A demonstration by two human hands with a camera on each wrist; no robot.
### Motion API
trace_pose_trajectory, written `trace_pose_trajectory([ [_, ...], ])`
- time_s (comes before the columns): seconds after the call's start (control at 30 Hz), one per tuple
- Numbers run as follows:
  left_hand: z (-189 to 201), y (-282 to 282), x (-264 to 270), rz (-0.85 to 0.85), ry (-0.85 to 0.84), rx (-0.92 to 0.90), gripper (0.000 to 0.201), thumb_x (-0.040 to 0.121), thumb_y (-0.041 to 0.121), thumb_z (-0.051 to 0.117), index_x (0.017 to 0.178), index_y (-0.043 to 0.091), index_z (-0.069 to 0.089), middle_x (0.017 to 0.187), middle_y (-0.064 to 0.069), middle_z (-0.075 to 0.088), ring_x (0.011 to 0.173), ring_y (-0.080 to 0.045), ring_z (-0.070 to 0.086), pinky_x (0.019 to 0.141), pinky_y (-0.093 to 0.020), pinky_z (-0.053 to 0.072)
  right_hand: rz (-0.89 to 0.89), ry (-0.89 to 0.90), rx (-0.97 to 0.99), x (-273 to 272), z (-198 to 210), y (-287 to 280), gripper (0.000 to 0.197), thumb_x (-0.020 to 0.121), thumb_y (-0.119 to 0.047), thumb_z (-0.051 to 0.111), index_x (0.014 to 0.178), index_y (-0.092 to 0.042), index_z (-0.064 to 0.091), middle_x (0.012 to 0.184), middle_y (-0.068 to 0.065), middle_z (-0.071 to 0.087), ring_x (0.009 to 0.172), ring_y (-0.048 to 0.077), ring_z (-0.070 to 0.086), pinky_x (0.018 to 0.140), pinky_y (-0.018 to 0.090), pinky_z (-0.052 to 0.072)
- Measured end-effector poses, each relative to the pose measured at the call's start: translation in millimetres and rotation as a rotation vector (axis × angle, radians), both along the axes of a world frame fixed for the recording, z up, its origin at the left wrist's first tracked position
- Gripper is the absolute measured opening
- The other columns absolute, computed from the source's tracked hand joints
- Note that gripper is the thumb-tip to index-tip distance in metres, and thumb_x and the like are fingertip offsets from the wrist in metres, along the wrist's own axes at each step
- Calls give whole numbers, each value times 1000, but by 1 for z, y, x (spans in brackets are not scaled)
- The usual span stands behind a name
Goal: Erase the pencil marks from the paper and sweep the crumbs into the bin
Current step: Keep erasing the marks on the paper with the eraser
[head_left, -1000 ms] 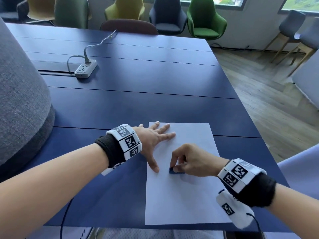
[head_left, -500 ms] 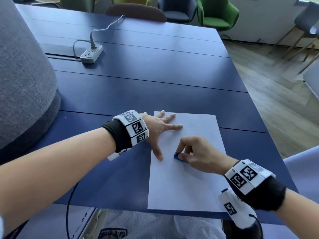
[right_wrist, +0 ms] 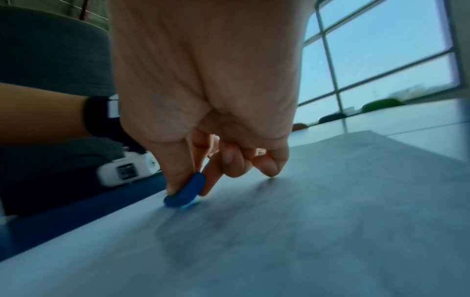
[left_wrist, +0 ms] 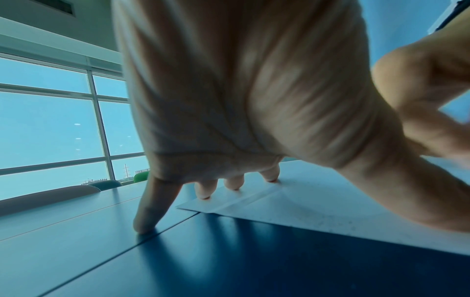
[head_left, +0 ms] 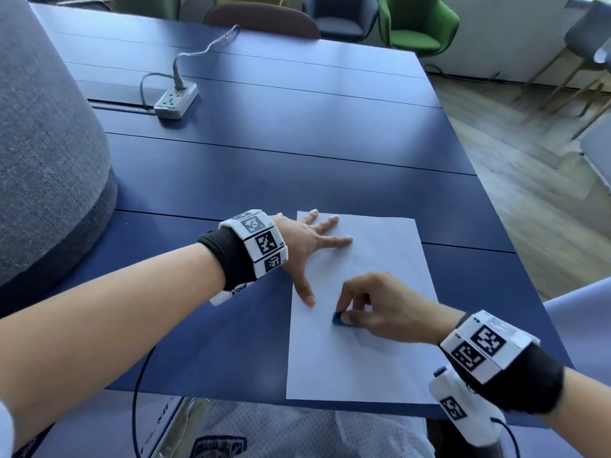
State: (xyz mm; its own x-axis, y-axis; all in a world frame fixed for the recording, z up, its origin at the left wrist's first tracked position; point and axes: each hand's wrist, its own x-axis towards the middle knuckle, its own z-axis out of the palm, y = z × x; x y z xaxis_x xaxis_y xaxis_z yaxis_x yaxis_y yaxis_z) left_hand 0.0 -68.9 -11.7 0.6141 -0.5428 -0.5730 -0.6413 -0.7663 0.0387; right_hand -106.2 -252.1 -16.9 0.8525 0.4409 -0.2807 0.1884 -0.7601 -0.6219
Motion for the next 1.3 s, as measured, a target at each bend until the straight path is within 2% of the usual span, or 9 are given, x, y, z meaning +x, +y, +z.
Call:
trace_pose_trajectory([
  [0.2,1,1,0,5,12,-1,133,51,76,77,146,56,-14,159,14,-25,147,-21,-22,109,-70,13,135,62,5,-21,1,4,2,81,-27,70,83,-26,69,75,-3,64,69,13,56,66,26,49],
  [0.37,0,1,1,4,15,2,134,50,77,77,145,56,-15,159,14,-25,147,-21,-22,110,-70,12,-5,-28,5,-10,0,-1,2,81,-25,70,81,-26,69,75,-3,64,65,10,55,62,23,45],
  [0.5,1,1,0,2,12,6,133,51,76,78,146,56,-14,159,14,-25,147,-20,-22,110,-69,13,193,91,-20,-31,5,5,5,81,-27,70,86,-26,70,78,-3,63,72,12,58,70,27,50],
  [0.67,0,1,0,2,19,6,134,51,76,77,146,55,-15,159,14,-25,147,-20,-22,110,-69,13,59,16,11,-19,2,-2,4,81,-25,70,84,-27,69,76,0,64,69,13,57,68,28,50],
  [0.8,-1,2,1,1,12,-1,140,52,75,78,149,45,-18,158,16,-25,147,-18,-22,111,-68,15,165,114,-33,-26,5,0,5,81,-30,70,86,-30,69,78,-3,65,73,13,60,72,32,52],
  [0.87,-1,3,1,2,16,-8,143,52,74,78,151,38,-18,158,17,-25,147,-17,-21,112,-67,14,166,112,-63,-14,8,1,6,81,-29,70,86,-29,70,78,-3,66,72,12,60,71,29,52],
  [0.97,0,3,0,-2,20,9,144,53,76,77,151,36,-20,158,17,-26,147,-17,-22,111,-71,7,111,44,-104,15,10,6,6,81,-25,71,87,-25,72,72,-5,63,62,7,54,57,13,42],
  [1.17,1,4,1,4,38,23,146,54,80,73,151,29,-24,156,18,-29,145,-14,-25,107,-75,-5,-187,-102,-47,73,5,-4,3,82,-21,70,83,-18,70,63,-6,59,58,7,52,57,18,37],
  [1.3,-2,6,3,12,56,-1,147,53,80,73,150,28,-24,156,19,-30,145,-14,-26,109,-73,-1,-10,5,-12,41,4,1,1,81,-17,72,81,-17,73,57,-9,52,50,5,45,52,11,35],
])
